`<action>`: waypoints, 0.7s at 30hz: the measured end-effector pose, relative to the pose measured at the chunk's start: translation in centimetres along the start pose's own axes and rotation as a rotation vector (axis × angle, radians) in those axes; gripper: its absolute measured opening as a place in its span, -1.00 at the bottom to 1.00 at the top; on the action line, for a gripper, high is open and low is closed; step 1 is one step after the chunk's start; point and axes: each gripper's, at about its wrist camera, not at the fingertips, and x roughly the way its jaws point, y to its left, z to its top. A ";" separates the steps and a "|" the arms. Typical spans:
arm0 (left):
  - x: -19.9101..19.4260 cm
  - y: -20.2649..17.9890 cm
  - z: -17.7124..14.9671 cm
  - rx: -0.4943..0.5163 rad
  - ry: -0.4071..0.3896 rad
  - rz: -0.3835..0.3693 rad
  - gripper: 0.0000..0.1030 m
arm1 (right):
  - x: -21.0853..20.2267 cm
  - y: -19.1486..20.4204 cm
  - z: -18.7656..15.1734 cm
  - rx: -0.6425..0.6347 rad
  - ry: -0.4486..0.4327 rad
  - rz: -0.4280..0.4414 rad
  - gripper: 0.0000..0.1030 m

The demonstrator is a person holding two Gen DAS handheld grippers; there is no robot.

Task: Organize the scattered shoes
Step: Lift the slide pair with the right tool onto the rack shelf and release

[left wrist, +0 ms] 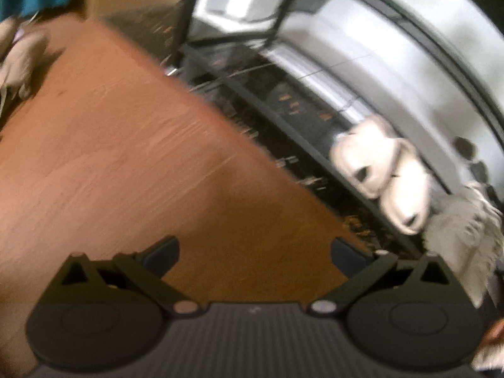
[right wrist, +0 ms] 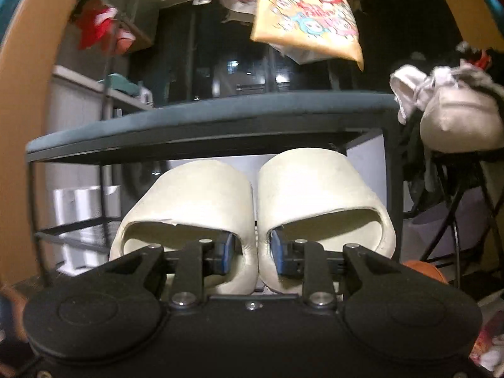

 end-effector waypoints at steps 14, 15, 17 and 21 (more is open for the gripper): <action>0.8 -3.6 -1.2 0.008 -0.005 -0.190 0.98 | 17.7 -5.1 -1.1 0.011 0.123 -0.115 -0.45; 1.0 -3.7 -1.3 0.015 0.004 -0.188 0.98 | 18.2 -5.6 -1.2 0.020 0.144 -0.115 -0.43; 1.1 -3.7 -1.3 0.009 0.012 -0.184 0.98 | 19.1 -6.5 -1.6 0.022 0.192 -0.110 -0.35; 1.4 -3.4 -1.3 -0.007 0.022 -0.175 0.98 | 18.7 -6.3 -2.3 -0.020 0.191 -0.103 0.72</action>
